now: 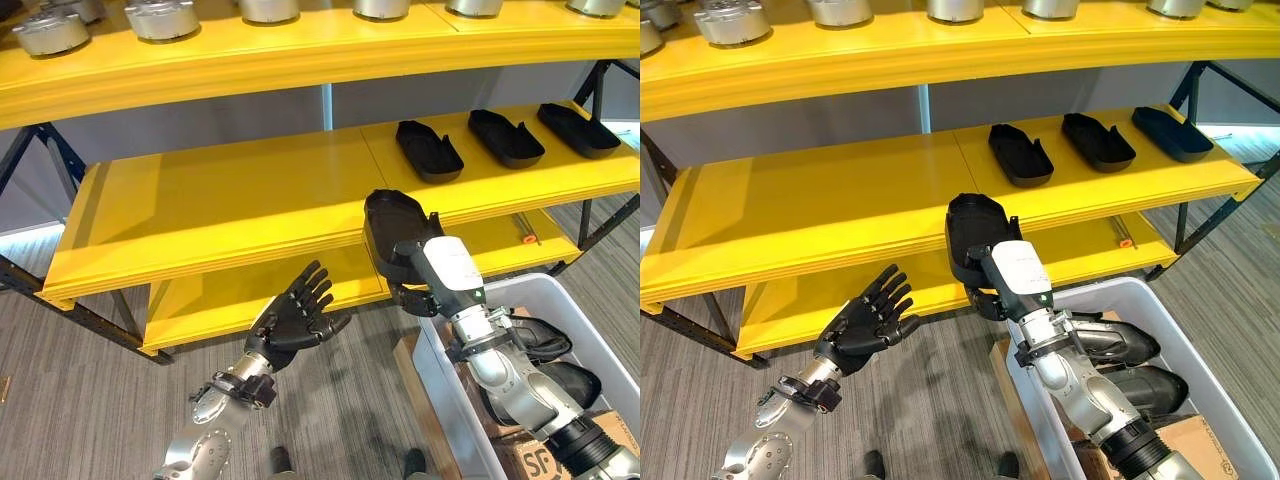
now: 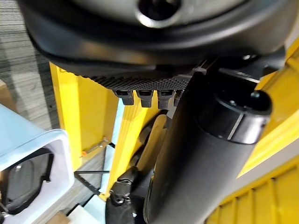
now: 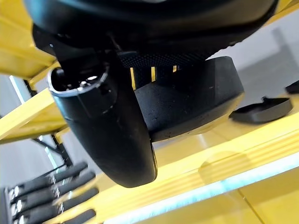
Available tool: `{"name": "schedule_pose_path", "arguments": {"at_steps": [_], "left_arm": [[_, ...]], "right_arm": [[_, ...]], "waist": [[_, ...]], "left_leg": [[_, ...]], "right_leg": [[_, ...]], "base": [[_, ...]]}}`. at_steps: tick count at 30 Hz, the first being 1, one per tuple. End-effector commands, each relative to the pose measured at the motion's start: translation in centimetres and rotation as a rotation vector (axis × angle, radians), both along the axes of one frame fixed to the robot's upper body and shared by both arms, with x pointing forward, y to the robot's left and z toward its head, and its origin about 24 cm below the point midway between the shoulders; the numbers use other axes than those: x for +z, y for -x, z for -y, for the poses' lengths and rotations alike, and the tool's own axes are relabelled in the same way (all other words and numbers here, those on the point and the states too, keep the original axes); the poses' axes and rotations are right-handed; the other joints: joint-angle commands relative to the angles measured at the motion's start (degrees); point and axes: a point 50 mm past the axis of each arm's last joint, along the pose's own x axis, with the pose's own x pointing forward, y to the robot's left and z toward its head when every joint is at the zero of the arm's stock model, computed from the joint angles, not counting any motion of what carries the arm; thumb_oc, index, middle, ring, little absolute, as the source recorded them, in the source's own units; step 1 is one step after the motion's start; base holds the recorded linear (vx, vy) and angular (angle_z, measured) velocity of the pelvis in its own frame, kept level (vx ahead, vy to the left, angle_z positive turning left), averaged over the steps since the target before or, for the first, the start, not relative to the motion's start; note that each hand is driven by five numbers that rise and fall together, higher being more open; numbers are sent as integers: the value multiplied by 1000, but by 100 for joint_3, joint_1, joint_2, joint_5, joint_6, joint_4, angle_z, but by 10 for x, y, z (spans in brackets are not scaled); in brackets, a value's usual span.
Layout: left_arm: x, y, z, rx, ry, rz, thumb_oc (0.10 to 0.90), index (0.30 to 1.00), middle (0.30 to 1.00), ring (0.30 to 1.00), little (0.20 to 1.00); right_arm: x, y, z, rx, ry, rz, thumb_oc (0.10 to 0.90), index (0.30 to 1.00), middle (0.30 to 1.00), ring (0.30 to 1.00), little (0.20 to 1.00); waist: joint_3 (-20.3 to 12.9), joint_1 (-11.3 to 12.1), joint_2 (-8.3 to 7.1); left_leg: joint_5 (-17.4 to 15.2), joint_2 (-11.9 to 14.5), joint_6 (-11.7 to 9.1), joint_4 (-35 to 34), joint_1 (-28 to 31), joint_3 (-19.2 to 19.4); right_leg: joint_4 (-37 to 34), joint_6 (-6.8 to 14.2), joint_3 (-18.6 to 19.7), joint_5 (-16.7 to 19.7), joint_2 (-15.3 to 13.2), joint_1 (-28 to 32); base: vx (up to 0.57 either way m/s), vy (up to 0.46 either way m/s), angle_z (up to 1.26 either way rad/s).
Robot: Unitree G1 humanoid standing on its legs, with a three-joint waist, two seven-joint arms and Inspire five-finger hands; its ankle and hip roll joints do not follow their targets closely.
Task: Move parts from the plastic box to the shelf.
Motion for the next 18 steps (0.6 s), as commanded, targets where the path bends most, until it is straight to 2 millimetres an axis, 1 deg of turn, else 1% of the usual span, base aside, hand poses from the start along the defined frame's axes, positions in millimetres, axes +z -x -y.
{"name": "schedule_pose_path", "arguments": {"at_steps": [1, 4, 8, 13, 16, 17, 18], "left_arm": [[56, -18, -4, 5, 52, 331, 900, 1000, 1000, 1000, 1000], [54, -19, -7, 41, 58, 310, 900, 1000, 1000, 1000, 1000], [52, -19, -8, 38, 55, 308, 900, 1000, 1000, 1000, 1000], [54, -19, -7, 29, 60, 319, 900, 1000, 1000, 1000, 1000], [54, -20, -5, 22, 58, 314, 900, 1000, 1000, 1000, 1000], [28, -27, -35, 261, -197, 186, 900, 1000, 1000, 1000, 1000], [28, -28, -34, 262, -196, 185, 900, 1000, 1000, 1000, 1000]], "right_arm": [[77, -11, -23, 162, -140, 300, 400, 300, 300, 300, 300], [77, -10, -26, 156, -169, 289, 400, 300, 300, 300, 300], [79, -11, -27, 128, -212, 299, 400, 300, 300, 300, 300], [80, -12, -28, 117, -228, 295, 400, 300, 300, 300, 300], [77, -13, -29, 127, -225, 263, 400, 300, 300, 300, 300], [-11, 16, 64, 5, -869, -409, 400, 300, 300, 300, 300], [-10, 16, 63, 10, -864, -408, 400, 300, 300, 300, 300]], "waist": [[-364, 37, -133], [-376, 101, -147], [-384, 185, -167], [-402, 195, -163], [-420, 193, -165], [-440, -400, -130], [-445, -398, -129]], "left_leg": [[-1012, 147, 296, 671, 449, 381], [-1016, 95, 327, 633, 469, 289], [-984, 29, 341, 543, 473, 205], [-920, 45, 317, 458, 483, 211], [-898, 47, 305, 442, 478, 207], [-615, -459, 342, -50, 272, 562], [-614, -456, 338, -46, 274, 570]], "right_leg": [[810, -94, -159, -581, -77, -492], [841, -81, -184, -617, -103, -422], [739, -40, -239, -575, -138, -326], [676, -27, -266, -569, -137, -262], [647, -31, -268, -579, -125, -215], [154, 7, -370, -393, 179, -210], [149, 2, -375, -399, 181, -199]], "base": [[-32, 85, 20], [-30, 70, 14], [-48, 43, 13], [-29, 23, 3], [0, 0, 0], [0, 0, 0], [6, -14, 24]]}}
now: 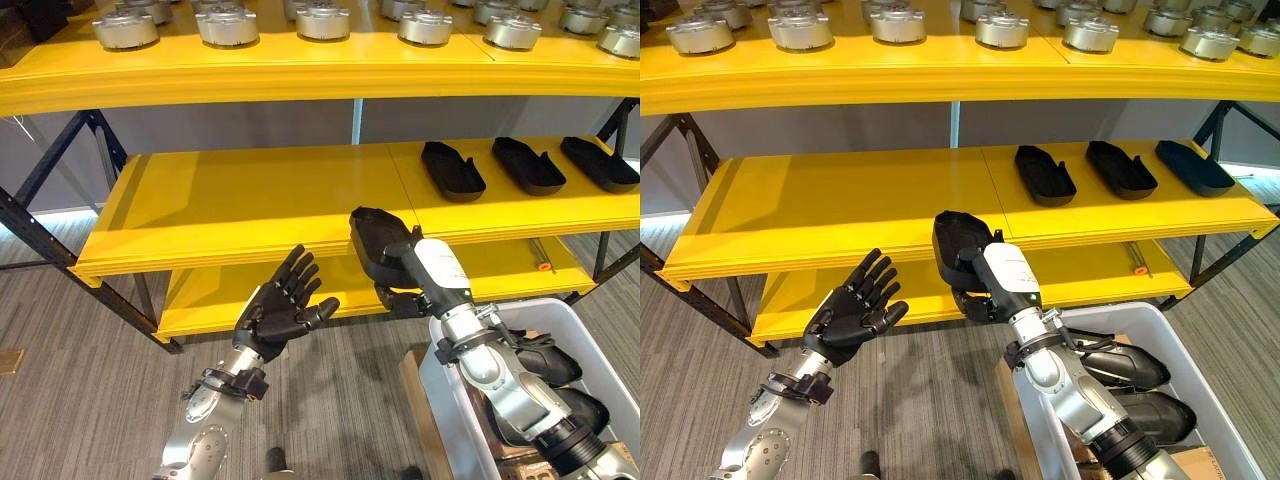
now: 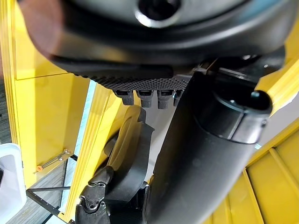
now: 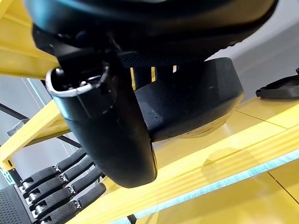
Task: Move parts from the plastic box to the shelf.
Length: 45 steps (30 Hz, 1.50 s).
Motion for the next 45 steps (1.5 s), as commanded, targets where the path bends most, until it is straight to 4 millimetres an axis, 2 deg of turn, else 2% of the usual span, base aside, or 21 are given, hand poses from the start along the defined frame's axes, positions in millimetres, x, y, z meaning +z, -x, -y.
{"name": "schedule_pose_path", "arguments": {"at_steps": [1, 4, 7, 12, 18, 22, 26, 27, 31, 34, 40, 41, 43, 45], "left_arm": [[20, -24, -24, 193, -200, 114, 900, 1000, 1000, 1000, 1000], [15, -22, -21, 182, -183, 76, 900, 1000, 1000, 1000, 1000], [4, -15, -19, 134, 16, -11, 900, 1000, 1000, 1000, 1000], [5, -15, -20, 152, 19, -18, 900, 1000, 1000, 1000, 1000], [5, -15, -16, 130, -4, -16, 900, 1000, 1000, 1000, 1000], [5, -15, -14, 126, -5, -14, 900, 1000, 1000, 1000, 1000], [5, -16, -11, 127, -10, -24, 900, 1000, 1000, 1000, 1000], [5, -16, -10, 127, -12, -26, 900, 1000, 1000, 1000, 1000], [9, -20, -10, 130, -119, 17, 900, 1000, 1000, 1000, 1000], [11, -20, -6, 96, -128, 23, 900, 1000, 1000, 1000, 1000], [12, -20, -5, 69, -141, 43, 900, 1000, 1000, 1000, 1000], [19, -20, -5, 66, -155, 116, 900, 1000, 1000, 1000, 1000], [24, -18, -13, 115, -136, 132, 900, 1000, 1000, 1000, 1000], [23, -19, -18, 142, -152, 130, 900, 1000, 1000, 1000, 1000]], "right_arm": [[-6, 17, 69, -24, -680, -279, 400, 300, 300, 300, 300], [-8, 12, 63, -17, -704, -314, 400, 300, 300, 300, 300], [-11, 13, 59, -13, -696, -324, 400, 300, 300, 300, 300], [-13, 12, 54, -3, -687, -327, 400, 300, 300, 300, 300], [-7, 11, 48, 33, -692, -300, 400, 300, 300, 300, 300], [21, 12, 41, 127, -744, -161, 400, 300, 300, 300, 300], [50, 18, 33, 203, -713, -5, 400, 300, 300, 300, 300], [56, 19, 32, 209, -683, 29, 400, 300, 300, 300, 300], [80, 20, 25, 169, -298, 272, 400, 300, 300, 300, 300], [95, 22, 23, 171, -141, 385, 400, 300, 300, 300, 300], [115, 25, 27, 157, 4, 481, 400, 300, 300, 300, 300], [118, 25, 28, 153, 30, 489, 400, 300, 300, 300, 300], [118, 25, 31, 140, 25, 497, 400, 300, 300, 300, 300], [118, 23, 31, 123, 23, 494, 400, 300, 300, 300, 300]], "waist": [[-423, -489, 18], [-445, -442, 19], [-456, -400, 6], [-458, -372, -7], [-439, -366, -25], [-434, -356, -27], [-426, -367, -25], [-428, -361, -26], [-438, -302, -39], [-426, -238, -80], [-370, -184, -146], [-304, -159, -145], [-167, -113, -146], [-107, -89, -153]], "left_leg": [[-661, -376, 281, -31, 294, 914], [-654, -312, 251, -11, 338, 979], [-665, -302, 265, 4, 367, 1006], [-671, -301, 285, -6, 376, 974], [-687, -338, 338, -24, 422, 990], [-696, -370, 380, -37, 438, 990], [-723, -407, 414, -37, 458, 1004], [-732, -421, 424, -34, 456, 998], [-760, -496, 487, -22, 453, 950], [-796, -556, 556, 1, 426, 914], [-843, -706, 741, 16, 374, 750], [-848, -742, 813, 38, 352, 679], [-884, -773, 907, 56, 361, 678], [-922, -795, 938, 68, 385, 677]], "right_leg": [[138, -20, -107, -399, 224, -410], [7, -69, -168, -418, 256, -272], [-4, -102, -188, -432, 278, -225], [18, -105, -172, -447, 293, -221], [57, -78, -149, -441, 278, -211], [80, -52, -138, -434, 263, -213], [128, -30, -115, -455, 247, -221], [147, -22, -110, -463, 239, -226], [289, 17, -81, -523, 213, -249], [488, 36, -71, -615, 191, -290], [1175, 12, 26, -926, 236, -454], [1577, 6, 0, -1018, 243, -617], [2385, 91, -71, -976, 196, -951], [2654, 126, -109, -863, 138, -1139]], "base": [[7, -58, 22], [29, -81, 2], [44, -33, -8], [22, 11, -1], [10, 31, 0], [4, 64, 0], [-10, 80, -2], [-13, 93, -1], [-12, 114, 0], [-4, 116, 1], [19, 152, 12], [-9, 185, 42], [-14, 160, 50], [0, 41, 11]]}}
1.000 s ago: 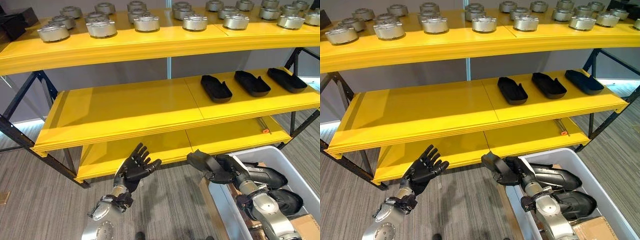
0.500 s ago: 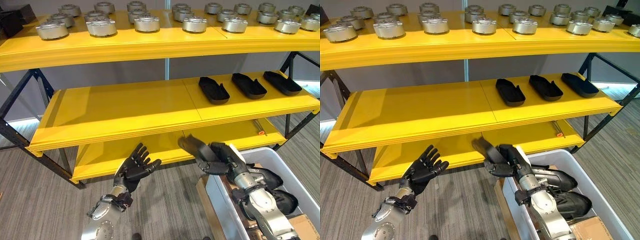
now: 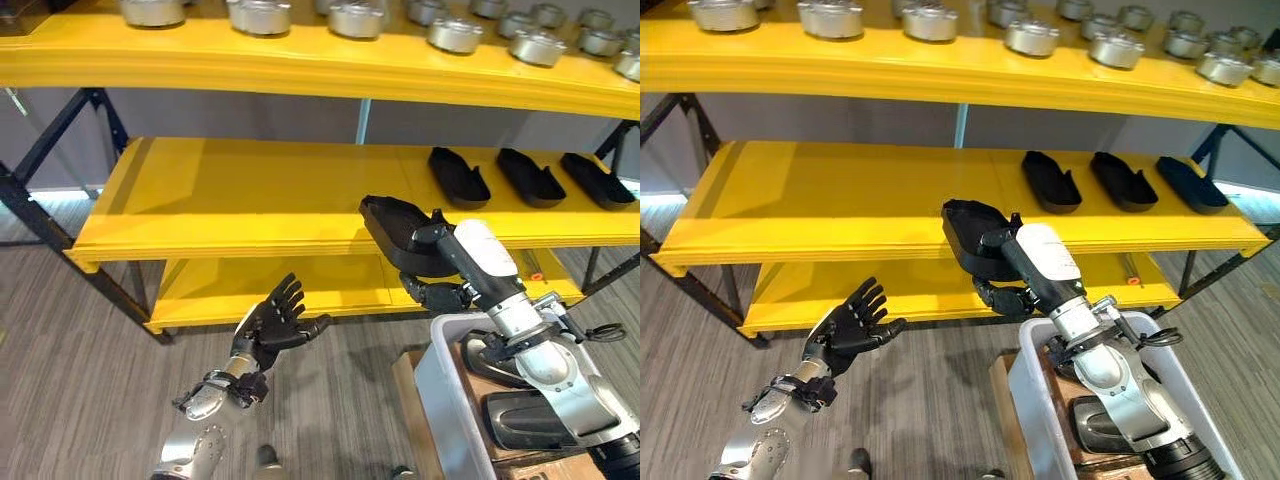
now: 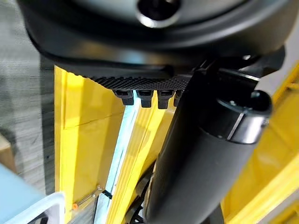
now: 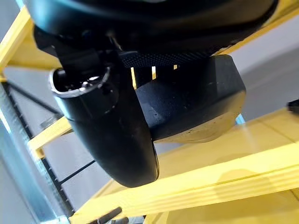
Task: Move parts from the plastic box to the shelf.
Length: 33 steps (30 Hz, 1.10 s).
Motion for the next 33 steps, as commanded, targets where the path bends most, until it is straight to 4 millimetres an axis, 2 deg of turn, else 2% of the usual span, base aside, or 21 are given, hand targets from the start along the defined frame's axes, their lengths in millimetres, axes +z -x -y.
{"name": "schedule_pose_path", "arguments": {"at_steps": [1, 4, 6, 8, 9, 11, 13, 15, 16, 19, 22, 24, 25, 26, 28, 33], "left_arm": [[49, -15, -5, 30, 9, 285, 900, 1000, 1000, 1000, 1000], [48, -15, -6, 28, 8, 272, 900, 1000, 1000, 1000, 1000], [47, -14, -5, 3, 3, 267, 900, 1000, 1000, 1000, 1000], [43, -12, -2, -29, -3, 257, 900, 1000, 1000, 1000, 1000], [42, -12, 1, -48, -6, 259, 900, 1000, 1000, 1000, 1000], [41, -11, 3, -73, -9, 262, 900, 1000, 1000, 1000, 1000], [39, -9, 13, -134, -15, 258, 900, 1000, 1000, 1000, 1000], [40, -9, 19, -171, 2, 251, 900, 1000, 1000, 1000, 1000], [41, -9, 21, -184, 6, 251, 900, 1000, 1000, 1000, 1000], [42, -6, 20, -185, 17, 247, 900, 1000, 1000, 1000, 1000], [43, -1, 23, -224, 31, 237, 900, 1000, 1000, 1000, 1000], [43, 1, 20, -202, 87, 223, 900, 1000, 1000, 1000, 1000], [42, 3, 18, -205, 88, 220, 900, 1000, 1000, 1000, 1000], [42, 3, 18, -212, 81, 223, 900, 1000, 1000, 1000, 1000], [42, 6, 16, -234, 47, 232, 900, 1000, 1000, 1000, 1000], [57, 4, 14, -236, 70, 303, 900, 1000, 1000, 1000, 1000]], "right_arm": [[65, 1, -8, 57, -69, 353, 400, 300, 300, 300, 300], [62, -4, -12, 41, -73, 335, 400, 300, 300, 300, 300], [58, -4, -14, 40, -79, 319, 400, 300, 300, 300, 300], [52, -4, -18, 60, -83, 284, 400, 300, 300, 300, 300], [48, -4, -20, 69, -81, 269, 400, 300, 300, 300, 300], [46, -4, -22, 72, -79, 259, 400, 300, 300, 300, 300], [36, -3, -23, 58, -74, 226, 400, 300, 300, 300, 300], [31, 0, -20, 22, -58, 211, 400, 300, 300, 300, 300], [29, 1, -19, 11, -48, 209, 400, 300, 300, 300, 300], [26, 0, -14, -6, -18, 205, 400, 300, 300, 300, 300], [27, -4, -9, -25, 20, 184, 400, 300, 300, 300, 300], [27, -5, -5, -46, 22, 179, 400, 300, 300, 300, 300], [26, -5, -5, -53, 23, 178, 400, 300, 300, 300, 300], [26, -5, -4, -57, 22, 177, 400, 300, 300, 300, 300], [24, -5, -1, -71, 26, 167, 400, 300, 300, 300, 300], [20, -3, -2, -57, 30, 156, 400, 300, 300, 300, 300]], "waist": [[-268, 160, 182], [-228, 219, 118], [-212, 216, 75], [-189, 191, 31], [-157, 182, 20], [-117, 177, 36], [-54, 61, -1], [-57, -65, -22], [-72, -100, -27], [-116, -111, -27], [-185, -162, 40], [-219, -198, 68], [-225, -219, 108], [-216, -230, 86], [-235, -286, 118], [-343, -367, 174]], "left_leg": [[-52, -516, 427, -1583, 1313, 541], [-134, -538, 367, -1548, 1368, 565], [-185, -533, 306, -1564, 1426, 609], [-261, -521, 258, -1587, 1509, 693], [-308, -499, 238, -1597, 1564, 747], [-349, -462, 221, -1600, 1621, 780], [-441, -423, 222, -1492, 1609, 769], [-508, -403, 229, -1361, 1531, 633], [-517, -385, 219, -1307, 1492, 616], [-509, -303, 143, -1254, 1467, 820], [-470, -61, -4, -1245, 1541, 1054], [-483, 79, -58, -1158, 1592, 1122], [-576, 125, -84, -1134, 1670, 1091], [-515, 140, -76, -1102, 1645, 1164], [-607, 237, -86, -921, 1666, 1221], [-753, 313, -86, -606, 1798, 1218]], "right_leg": [[945, 154, -85, -961, 784, -525], [270, 199, -236, -722, 672, -509], [-419, 289, -266, -393, 581, -486], [-901, 440, -208, 100, 414, -545], [-1029, 517, -192, 331, 316, -632], [-1079, 549, -186, 415, 281, -664], [-1145, 561, 79, 577, 215, -864], [-1245, 561, 380, 450, 285, -865], [-1299, 561, 413, 408, 307, -831], [-1351, 561, 230, 244, 368, -705], [-1255, 313, 76, -53, 526, -655], [-1157, 228, 85, -130, 590, -703], [-1103, 265, 122, -198, 616, -691], [-1059, 206, 100, -157, 612, -753], [-820, 146, 92, -264, 651, -858], [-492, -50, 73, -492, 785, -914]], "base": [[25, -28, -7], [93, -114, -9], [140, -184, 2], [167, -211, 7], [186, -189, 7], [167, -150, 3], [290, -265, 19], [285, -277, 72], [264, -267, 92], [202, -191, 34], [284, -256, 6], [314, -263, 3], [221, -211, -3], [165, -177, 15], [170, -259, 34], [168, -232, 9]]}}
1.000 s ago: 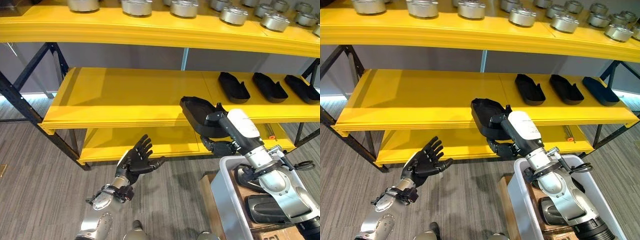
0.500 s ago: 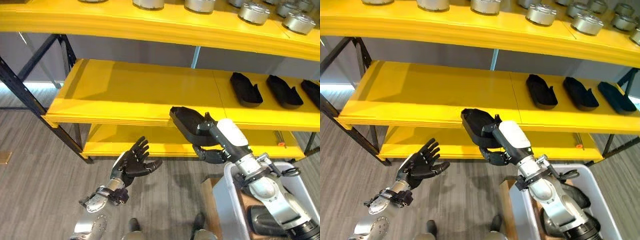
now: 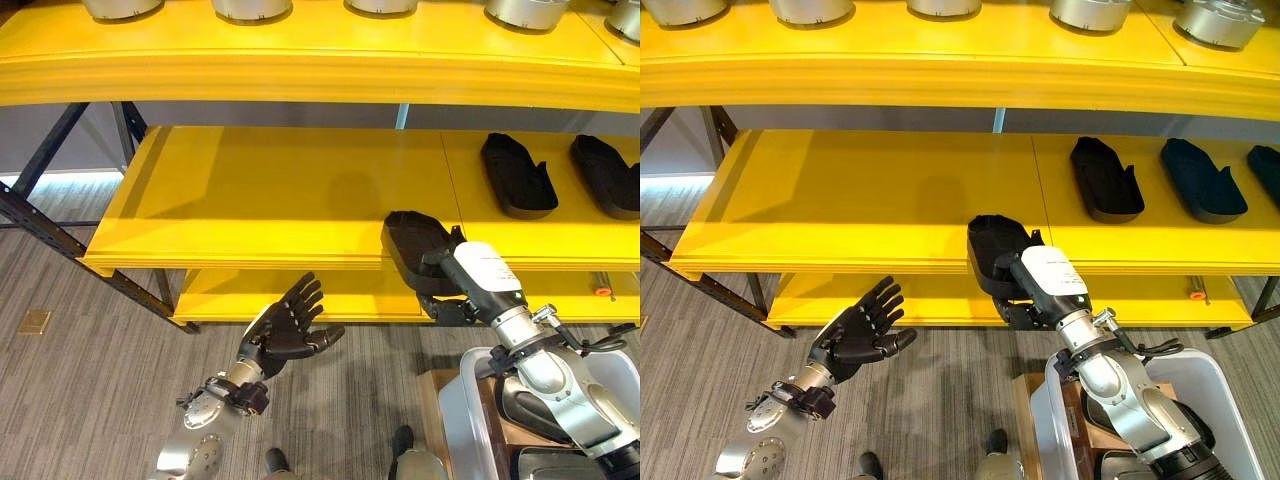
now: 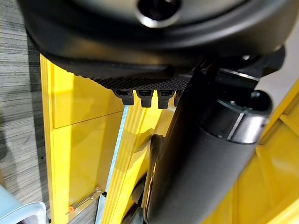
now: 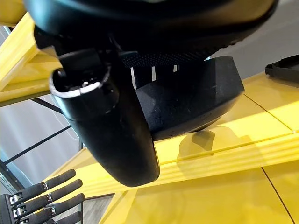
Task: Move parts from the plastic box to the shelf.
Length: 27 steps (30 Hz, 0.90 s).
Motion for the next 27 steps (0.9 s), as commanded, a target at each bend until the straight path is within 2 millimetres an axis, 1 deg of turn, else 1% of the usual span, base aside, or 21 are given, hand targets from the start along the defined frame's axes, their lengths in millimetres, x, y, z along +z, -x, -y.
{"name": "schedule_pose_path", "arguments": {"at_steps": [1, 3, 4, 5, 6, 7, 8, 9, 11, 12, 13, 14, 16, 17, 19, 20, 21, 22, 23, 25, 27], "left_arm": [[54, -9, 4, -76, 44, 282, 900, 1000, 1000, 1000, 1000], [56, -9, 4, -74, 48, 287, 900, 1000, 1000, 1000, 1000], [59, -10, 4, -64, 61, 292, 900, 1000, 1000, 1000, 1000], [61, -13, 6, -44, 89, 280, 900, 1000, 1000, 1000, 1000], [59, -16, 7, -3, 132, 242, 900, 1000, 1000, 1000, 1000], [56, -17, 7, 17, 153, 219, 900, 1000, 1000, 1000, 1000], [53, -16, 6, 24, 152, 201, 900, 1000, 1000, 1000, 1000], [50, -16, 6, 24, 122, 193, 900, 1000, 1000, 1000, 1000], [45, -14, 7, 9, 98, 190, 900, 1000, 1000, 1000, 1000], [44, -12, 6, 10, 102, 192, 900, 1000, 1000, 1000, 1000], [44, -11, 4, 19, 102, 194, 900, 1000, 1000, 1000, 1000], [43, -10, 3, 24, 103, 195, 900, 1000, 1000, 1000, 1000], [43, -9, 2, 38, 103, 199, 900, 1000, 1000, 1000, 1000], [42, -7, 1, 23, 108, 202, 900, 1000, 1000, 1000, 1000], [40, -4, 0, -33, 115, 214, 900, 1000, 1000, 1000, 1000], [39, -3, 0, -54, 107, 223, 900, 1000, 1000, 1000, 1000], [40, -2, -1, -61, 101, 235, 900, 1000, 1000, 1000, 1000], [41, -1, -1, -68, 106, 242, 900, 1000, 1000, 1000, 1000], [42, -2, -2, -65, 102, 244, 900, 1000, 1000, 1000, 1000], [44, -5, -2, -73, 78, 252, 900, 1000, 1000, 1000, 1000], [45, -9, -2, -80, 52, 260, 900, 1000, 1000, 1000, 1000]], "right_arm": [[50, -3, -17, 99, -101, 268, 400, 300, 300, 300, 300], [49, -3, -18, 107, -101, 264, 400, 300, 300, 300, 300], [49, -3, -19, 122, -104, 259, 400, 300, 300, 300, 300], [48, -3, -22, 146, -108, 250, 400, 300, 300, 300, 300], [47, -4, -24, 157, -124, 236, 400, 300, 300, 300, 300], [45, -3, -24, 159, -125, 226, 400, 300, 300, 300, 300], [43, -2, -23, 154, -129, 214, 400, 300, 300, 300, 300], [41, -1, -23, 145, -138, 201, 400, 300, 300, 300, 300], [38, -2, -22, 139, -135, 195, 400, 300, 300, 300, 300], [38, -3, -22, 142, -131, 198, 400, 300, 300, 300, 300], [39, -3, -23, 147, -125, 199, 400, 300, 300, 300, 300], [40, -3, -23, 149, -122, 199, 400, 300, 300, 300, 300], [41, -2, -24, 155, -112, 194, 400, 300, 300, 300, 300], [40, 1, -23, 156, -103, 188, 400, 300, 300, 300, 300], [41, 2, -23, 175, -106, 188, 400, 300, 300, 300, 300], [42, 3, -23, 192, -114, 191, 400, 300, 300, 300, 300], [44, 6, -25, 222, -117, 194, 400, 300, 300, 300, 300], [45, 10, -28, 259, -122, 199, 400, 300, 300, 300, 300], [46, 12, -29, 268, -127, 200, 400, 300, 300, 300, 300], [44, 14, -29, 258, -140, 204, 400, 300, 300, 300, 300], [43, 13, -28, 248, -169, 196, 400, 300, 300, 300, 300]], "waist": [[-591, 10, -218], [-621, 6, -196], [-660, 7, -165], [-712, 10, -143], [-739, 23, -151], [-752, 20, -143], [-743, 29, -140], [-689, 59, -160], [-575, 101, -171], [-521, 121, -147], [-482, 134, -120], [-467, 142, -108], [-435, 157, -89], [-424, 169, -53], [-401, 195, -19], [-391, 197, -12], [-375, 192, 7], [-359, 186, 32], [-376, 155, 52], [-421, 77, 38], [-446, 91, 12]], "left_leg": [[-1296, -74, 328, 894, 652, 359], [-1219, -46, 299, 1027, 656, 347], [-1076, 5, 248, 1307, 614, 338], [-799, 112, 147, 1983, 469, 328], [-623, 145, 93, 2606, 234, 299], [-607, 78, 85, 2826, 126, 285], [-479, 95, 38, 3115, -33, 264], [-370, 144, 27, 3372, -341, 195], [-462, 157, 121, 3094, -664, 136], [-445, 165, 142, 2776, -706, 172], [-335, 188, 131, 2339, -745, 220], [-236, 205, 119, 2069, -775, 241], [67, 261, 71, 1355, -863, 278], [459, 392, -39, 874, -999, 218], [835, 611, -174, 340, -1140, 83], [874, 644, -189, 249, -1162, 34], [800, 628, -173, 205, -1142, -54], [558, 523, -115, 245, -1046, -122], [476, 498, -81, 287, -1028, -69], [139, 250, 72, 317, -812, 122], [-53, 26, 185, 422, -797, 69]], "right_leg": [[270, -14, -2, 27, 145, -777], [301, -81, -14, -38, 209, -758], [318, -195, -35, -144, 316, -706], [289, -390, -71, -330, 490, -570], [247, -532, -85, -480, 609, -438], [242, -573, -86, -555, 670, -380], [207, -638, -66, -610, 739, -314], [160, -694, -28, -625, 793, -238], [140, -655, 82, -611, 828, -134], [134, -609, 115, -623, 826, -84], [114, -571, 111, -630, 809, -11], [89, -551, 102, -631, 790, 42], [-14, -478, 57, -612, 709, 210], [-92, -441, 40, -588, 678, 316], [-124, -368, 59, -578, 590, 417], [-113, -350, 79, -590, 561, 431], [-34, -322, 122, -641, 513, 437], [82, -281, 177, -723, 451, 453], [110, -285, 176, -725, 435, 437], [216, -187, 154, -805, 343, 445], [306, -132, 189, -838, 316, 446]], "base": [[92, -137, 5], [89, -137, 2], [162, -276, 2], [203, -330, 1], [204, -284, 26], [167, -190, 27], [130, -143, 34], [103, -107, 17], [83, 11, 10], [99, 143, -7], [96, 165, -20], [122, 193, -20], [182, 226, -16], [241, 264, -8], [267, 288, -2], [269, 299, -14], [321, 361, -31], [299, 342, -51], [313, 354, -79], [240, 255, -75], [228, 186, -20]]}}
